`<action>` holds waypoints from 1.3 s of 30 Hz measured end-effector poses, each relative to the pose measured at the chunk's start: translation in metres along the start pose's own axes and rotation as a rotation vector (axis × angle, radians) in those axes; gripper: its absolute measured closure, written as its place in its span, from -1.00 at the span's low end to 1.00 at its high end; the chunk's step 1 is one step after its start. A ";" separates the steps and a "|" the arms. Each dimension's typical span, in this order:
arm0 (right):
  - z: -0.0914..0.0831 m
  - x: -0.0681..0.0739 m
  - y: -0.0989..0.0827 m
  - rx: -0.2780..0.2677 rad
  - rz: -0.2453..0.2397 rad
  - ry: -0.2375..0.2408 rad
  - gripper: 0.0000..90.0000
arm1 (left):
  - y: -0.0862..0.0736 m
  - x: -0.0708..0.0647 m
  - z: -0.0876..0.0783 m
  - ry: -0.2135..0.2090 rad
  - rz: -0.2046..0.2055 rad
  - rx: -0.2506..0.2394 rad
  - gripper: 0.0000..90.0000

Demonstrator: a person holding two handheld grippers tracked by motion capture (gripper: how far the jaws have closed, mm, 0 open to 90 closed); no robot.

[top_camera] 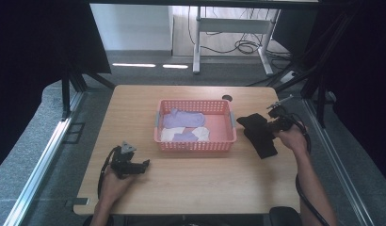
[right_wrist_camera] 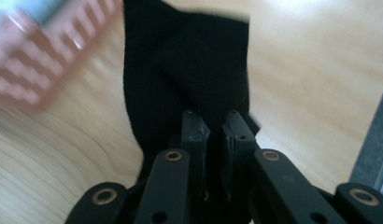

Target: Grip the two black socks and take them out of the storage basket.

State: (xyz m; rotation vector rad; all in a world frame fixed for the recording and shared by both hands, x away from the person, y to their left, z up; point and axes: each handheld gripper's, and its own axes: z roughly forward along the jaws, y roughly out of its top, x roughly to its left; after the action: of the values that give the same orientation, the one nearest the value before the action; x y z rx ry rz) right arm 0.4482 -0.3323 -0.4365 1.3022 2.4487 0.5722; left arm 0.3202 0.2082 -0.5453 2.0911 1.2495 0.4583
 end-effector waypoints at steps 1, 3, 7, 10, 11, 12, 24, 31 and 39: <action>0.005 0.000 -0.004 0.016 0.003 0.003 0.78 | 0.000 0.000 0.000 0.000 0.001 -0.001 -0.71; 0.014 -0.001 -0.012 0.039 0.012 0.009 0.72 | 0.000 0.000 0.000 0.000 0.001 -0.001 -0.71; 0.013 0.000 -0.015 0.025 0.013 0.012 0.46 | 0.000 0.000 0.000 0.000 0.000 -0.001 -0.71; 0.007 0.002 -0.013 0.009 0.002 0.012 0.36 | 0.000 0.000 0.000 0.000 0.000 0.000 -0.71; -0.001 0.007 -0.010 -0.005 -0.022 0.006 0.24 | 0.000 0.000 0.000 0.000 0.000 0.001 -0.71; -0.001 0.007 -0.010 -0.005 -0.022 0.006 0.24 | 0.000 0.000 0.000 0.000 0.000 0.001 -0.71; -0.011 0.055 -0.012 -0.067 -0.111 0.078 -0.20 | 0.000 0.000 0.000 0.000 0.000 0.000 -0.71; -0.003 0.087 -0.018 -0.120 -0.144 0.160 -0.32 | 0.000 0.000 0.000 0.001 -0.001 0.000 -0.71; 0.019 0.110 -0.038 -0.141 -0.124 0.203 -0.45 | 0.000 0.000 0.000 0.001 -0.001 -0.001 -0.71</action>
State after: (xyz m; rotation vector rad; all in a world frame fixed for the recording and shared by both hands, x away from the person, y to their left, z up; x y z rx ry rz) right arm 0.3699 -0.2554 -0.4809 1.0760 2.5731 0.8644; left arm 0.3199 0.2081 -0.5453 2.0894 1.2502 0.4596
